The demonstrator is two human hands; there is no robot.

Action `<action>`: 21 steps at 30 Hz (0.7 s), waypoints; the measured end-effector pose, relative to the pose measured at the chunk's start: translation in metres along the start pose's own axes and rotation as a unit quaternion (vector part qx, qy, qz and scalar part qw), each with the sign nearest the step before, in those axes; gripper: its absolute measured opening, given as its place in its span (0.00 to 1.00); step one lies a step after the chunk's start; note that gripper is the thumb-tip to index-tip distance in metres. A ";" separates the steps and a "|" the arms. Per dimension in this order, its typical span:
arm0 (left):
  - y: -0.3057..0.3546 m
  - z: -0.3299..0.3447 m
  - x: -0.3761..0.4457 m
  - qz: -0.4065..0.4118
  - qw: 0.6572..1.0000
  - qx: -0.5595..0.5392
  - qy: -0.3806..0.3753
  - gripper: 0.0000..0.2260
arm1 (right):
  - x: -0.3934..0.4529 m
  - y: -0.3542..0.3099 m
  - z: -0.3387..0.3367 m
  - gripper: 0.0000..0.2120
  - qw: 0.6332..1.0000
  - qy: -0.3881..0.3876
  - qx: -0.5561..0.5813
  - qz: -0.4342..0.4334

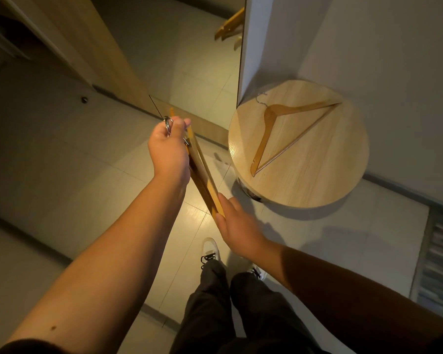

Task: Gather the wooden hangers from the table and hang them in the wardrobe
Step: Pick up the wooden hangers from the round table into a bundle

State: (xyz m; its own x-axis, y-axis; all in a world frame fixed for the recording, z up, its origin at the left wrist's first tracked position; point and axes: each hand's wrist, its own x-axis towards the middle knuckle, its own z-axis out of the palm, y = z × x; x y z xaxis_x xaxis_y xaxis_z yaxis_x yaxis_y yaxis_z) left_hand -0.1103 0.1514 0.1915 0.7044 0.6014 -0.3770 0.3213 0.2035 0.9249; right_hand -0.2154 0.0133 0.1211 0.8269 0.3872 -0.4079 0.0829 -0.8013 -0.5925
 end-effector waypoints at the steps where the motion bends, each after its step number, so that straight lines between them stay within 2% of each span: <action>1: 0.000 0.000 0.003 0.001 1.000 0.004 -0.001 0.08 | 0.003 -0.002 0.003 0.25 1.000 0.003 0.013 0.007; 5: 0.002 -0.001 0.016 -0.003 1.000 0.000 -0.011 0.09 | 0.012 -0.011 0.009 0.25 0.999 0.017 0.042 0.023; 10: 0.007 0.001 0.029 -0.006 1.000 -0.003 -0.003 0.04 | 0.021 -0.013 0.011 0.24 0.998 0.026 0.046 0.015; 14: 0.009 0.004 0.037 -0.014 1.000 0.003 0.006 0.09 | 0.031 -0.010 0.011 0.25 0.999 0.019 0.044 0.020; 19: 0.007 0.002 0.046 -0.007 0.999 0.043 0.007 0.13 | 0.056 0.009 0.001 0.20 0.994 -0.063 0.090 0.018; 21: 0.006 -0.001 0.048 -0.003 0.998 0.058 -0.003 0.13 | 0.081 0.029 -0.006 0.22 0.993 -0.034 0.099 0.046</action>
State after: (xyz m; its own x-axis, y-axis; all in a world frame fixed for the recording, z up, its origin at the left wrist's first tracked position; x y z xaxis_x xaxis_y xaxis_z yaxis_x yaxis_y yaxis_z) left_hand -0.0754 0.1818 0.1787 0.7063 0.5954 -0.3828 0.3962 0.1157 0.9109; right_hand -0.1427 0.0185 0.0751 0.7857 0.3525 -0.5084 -0.1075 -0.7315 -0.6734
